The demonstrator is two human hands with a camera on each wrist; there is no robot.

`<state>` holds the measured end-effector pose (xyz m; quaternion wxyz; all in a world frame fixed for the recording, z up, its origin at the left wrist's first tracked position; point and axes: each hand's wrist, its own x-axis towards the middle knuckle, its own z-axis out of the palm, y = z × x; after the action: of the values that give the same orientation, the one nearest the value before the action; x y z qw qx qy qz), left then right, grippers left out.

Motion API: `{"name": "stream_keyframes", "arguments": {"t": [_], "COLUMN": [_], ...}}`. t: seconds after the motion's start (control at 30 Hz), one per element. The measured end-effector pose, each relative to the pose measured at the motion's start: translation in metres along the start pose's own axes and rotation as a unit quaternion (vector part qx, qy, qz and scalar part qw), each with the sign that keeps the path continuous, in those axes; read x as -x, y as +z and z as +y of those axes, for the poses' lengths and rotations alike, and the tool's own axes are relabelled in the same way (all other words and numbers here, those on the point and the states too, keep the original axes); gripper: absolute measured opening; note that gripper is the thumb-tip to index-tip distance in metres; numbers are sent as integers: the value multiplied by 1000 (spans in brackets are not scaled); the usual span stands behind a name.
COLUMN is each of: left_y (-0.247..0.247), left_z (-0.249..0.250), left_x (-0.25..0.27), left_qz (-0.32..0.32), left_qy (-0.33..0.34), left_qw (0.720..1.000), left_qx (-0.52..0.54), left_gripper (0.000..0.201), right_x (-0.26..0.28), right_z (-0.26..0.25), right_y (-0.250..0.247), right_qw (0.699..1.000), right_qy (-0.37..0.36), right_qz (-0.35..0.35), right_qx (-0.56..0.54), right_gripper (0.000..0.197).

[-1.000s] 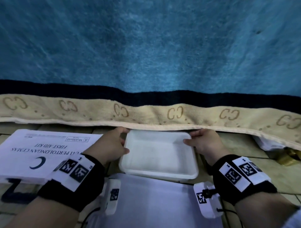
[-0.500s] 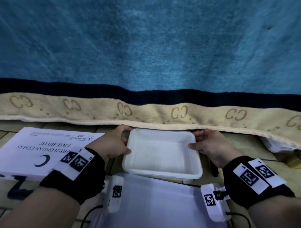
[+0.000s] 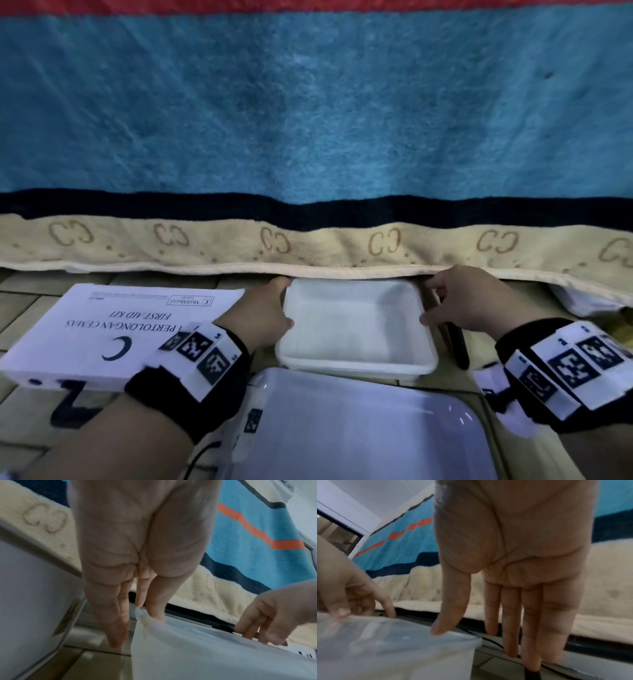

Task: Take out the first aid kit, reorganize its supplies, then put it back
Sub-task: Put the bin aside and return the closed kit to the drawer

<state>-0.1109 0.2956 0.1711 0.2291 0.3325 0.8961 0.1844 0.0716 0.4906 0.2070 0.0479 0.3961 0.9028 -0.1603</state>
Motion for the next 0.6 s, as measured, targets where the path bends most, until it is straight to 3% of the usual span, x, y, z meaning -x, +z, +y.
{"name": "stream_keyframes", "arguments": {"t": [0.13, 0.2, 0.3, 0.4, 0.5, 0.53, 0.6], "left_y": [0, -5, -21, -40, -52, -52, -47], "left_z": [3, 4, -2, -25, -62, -76, -103], "left_x": [5, 13, 41, 87, 138, 153, 178], "left_qz": [13, 49, 102, 131, 91, 67, 21], "left_qy": [7, 16, 40, 72, 91, 88, 81], "left_qw": [999, 998, 994, 989, 991, 992, 990], "left_qx": [-30, -38, -12, -7, -35, -54, -110], "left_gripper": [62, 63, 58, 34, 19, 16, 16], "right_x": [17, 27, 51, 90, 138, 154, 187], "right_z": [-7, -12, -15, -16, -24, -27, -32], "right_y": [7, 5, -2, 0, 11, 17, 33], "right_qw": [996, 998, 995, 952, 886, 864, 838], "right_qy": [-33, -27, 1, -12, -34, -38, -43], "right_qz": [-56, -35, 47, 131, 187, 195, 213], "right_qx": [54, 47, -92, -278, -424, -463, -500], "right_gripper": [71, 68, 53, 25, 11, 11, 50]}}
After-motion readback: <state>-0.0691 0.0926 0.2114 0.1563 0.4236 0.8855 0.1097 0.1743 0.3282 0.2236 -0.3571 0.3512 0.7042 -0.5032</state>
